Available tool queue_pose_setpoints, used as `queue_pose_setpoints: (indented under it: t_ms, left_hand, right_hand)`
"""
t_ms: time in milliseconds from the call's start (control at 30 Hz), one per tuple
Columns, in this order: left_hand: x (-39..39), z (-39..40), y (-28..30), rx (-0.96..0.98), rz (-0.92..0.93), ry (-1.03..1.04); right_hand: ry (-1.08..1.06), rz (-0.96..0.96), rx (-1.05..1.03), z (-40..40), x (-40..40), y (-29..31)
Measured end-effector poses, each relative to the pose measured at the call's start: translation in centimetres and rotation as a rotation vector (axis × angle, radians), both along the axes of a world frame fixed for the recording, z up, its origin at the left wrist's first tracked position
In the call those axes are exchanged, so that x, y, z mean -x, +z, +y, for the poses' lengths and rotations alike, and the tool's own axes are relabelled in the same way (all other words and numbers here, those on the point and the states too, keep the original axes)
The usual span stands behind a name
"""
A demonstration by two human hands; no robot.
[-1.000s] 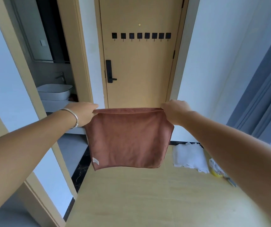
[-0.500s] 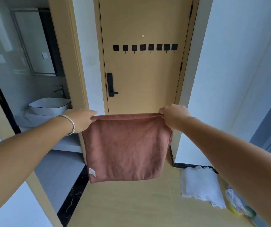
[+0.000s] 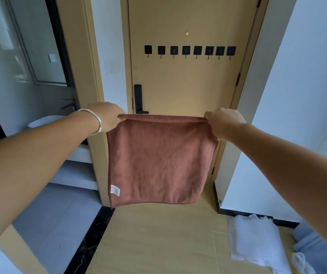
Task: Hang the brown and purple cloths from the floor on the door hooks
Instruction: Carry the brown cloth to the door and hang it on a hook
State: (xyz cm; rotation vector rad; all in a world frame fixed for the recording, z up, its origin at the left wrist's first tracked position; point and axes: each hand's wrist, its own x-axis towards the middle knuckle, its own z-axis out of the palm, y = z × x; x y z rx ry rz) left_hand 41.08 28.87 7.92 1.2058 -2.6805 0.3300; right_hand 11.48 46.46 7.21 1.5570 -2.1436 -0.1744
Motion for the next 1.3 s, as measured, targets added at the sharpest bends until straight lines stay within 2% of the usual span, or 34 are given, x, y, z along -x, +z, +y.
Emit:
queue_pose_setpoints:
  t_ms: [267, 633, 867, 1300]
  left_hand:
    - [2.8, -13.2, 3.1, 0.023, 0.039, -0.035]
    - [6.8, -24.9, 4.7, 0.099, -0.001, -0.072]
    - [10.9, -31.7, 4.9, 0.104, 0.018, -0.051]
    - [21.0, -43.9, 7.2, 0.124, 0.019, 0.044]
  right_hand:
    - [-0.022, 0.046, 0.041, -12.1, 1.9, 3.8]
    - [-0.052, 0.045, 0.072, -23.6, 5.9, 4.4]
    - [-0.028, 0.063, 0.093, -31.8, 10.9, 4.8]
    - [0.069, -0.027, 0.158, -46.5, 22.3, 6.5]
